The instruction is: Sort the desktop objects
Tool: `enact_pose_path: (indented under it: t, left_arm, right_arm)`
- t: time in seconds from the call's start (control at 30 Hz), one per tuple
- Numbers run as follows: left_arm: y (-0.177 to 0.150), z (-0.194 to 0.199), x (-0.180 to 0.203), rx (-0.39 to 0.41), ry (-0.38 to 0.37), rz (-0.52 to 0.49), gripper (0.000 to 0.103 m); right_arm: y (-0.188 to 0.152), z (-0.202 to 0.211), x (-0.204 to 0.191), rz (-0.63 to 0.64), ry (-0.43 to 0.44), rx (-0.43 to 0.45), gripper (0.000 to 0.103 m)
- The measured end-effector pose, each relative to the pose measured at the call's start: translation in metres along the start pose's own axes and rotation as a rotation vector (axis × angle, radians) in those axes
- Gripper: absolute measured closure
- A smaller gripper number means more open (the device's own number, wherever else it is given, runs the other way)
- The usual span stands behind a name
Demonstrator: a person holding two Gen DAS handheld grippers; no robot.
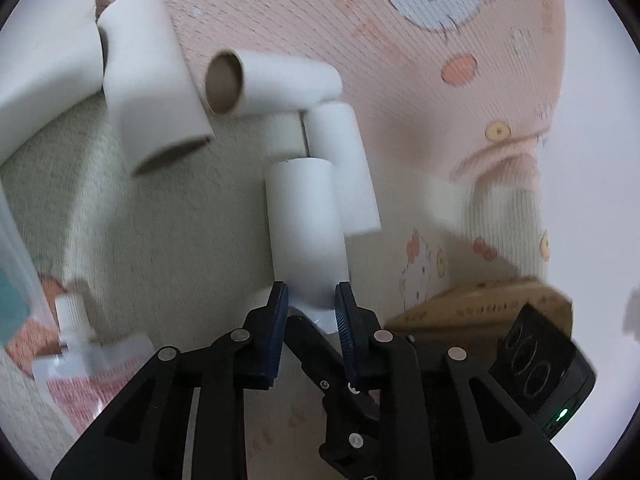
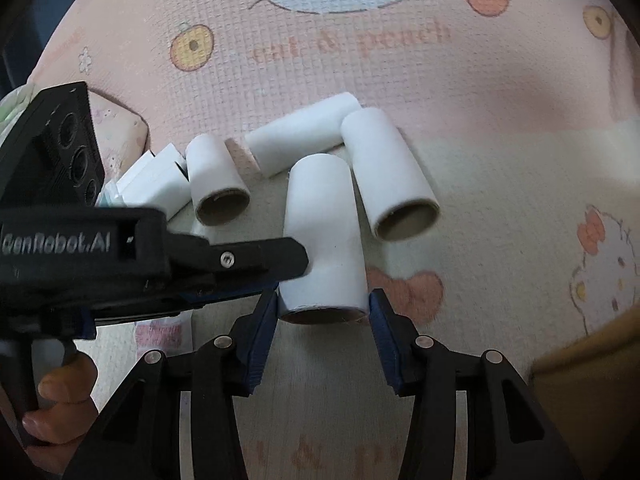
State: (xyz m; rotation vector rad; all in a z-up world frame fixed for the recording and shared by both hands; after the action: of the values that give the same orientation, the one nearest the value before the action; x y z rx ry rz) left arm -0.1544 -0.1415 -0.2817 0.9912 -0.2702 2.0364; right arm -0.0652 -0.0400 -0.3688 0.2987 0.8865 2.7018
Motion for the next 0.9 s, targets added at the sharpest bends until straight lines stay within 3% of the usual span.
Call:
enact_pose_path:
  t: [0.17,0.5,0.63,0.7,0.9]
  left_arm:
    - [-0.024,0.004,0.007,-0.022,0.001,-0.043,0.076]
    - [-0.06,0.019,-0.001,-0.051,-0.016,0.015,0.076]
    - [-0.076,0.023,-0.01,-0.053,-0.015,0.094,0.076]
    - [-0.085,0.024,-0.013,-0.048,-0.052,0.146,0.076]
    - [-0.088,0.027,-0.01,-0.047,-0.081,0.171,0.076]
  right_arm:
    - [-0.011,0.009,0.003,0.013,-0.012,-0.021,0.059]
    - [-0.053,0.038,-0.013,0.062,-0.015,-0.045,0.059]
    - [-0.064,0.049,-0.022,0.088,0.011,-0.039,0.061]
    - [-0.069,0.056,-0.028,0.104,0.018,-0.034,0.061]
    - [-0.078,0.068,-0.03,0.156,-0.007,-0.01,0.061]
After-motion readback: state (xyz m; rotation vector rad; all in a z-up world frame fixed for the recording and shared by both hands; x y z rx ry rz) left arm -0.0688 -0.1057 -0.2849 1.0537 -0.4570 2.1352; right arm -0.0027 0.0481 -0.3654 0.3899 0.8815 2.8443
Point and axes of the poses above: each gripper's, at about its wrist camera, not at the fingertips, and z roughly against the way its jaws point, x to its right, y to its top, the point moved 7 cm from there along -z, roughly the way its jaws point, and after that the axes turned 3 degrees about z, right-handed, at the moved point
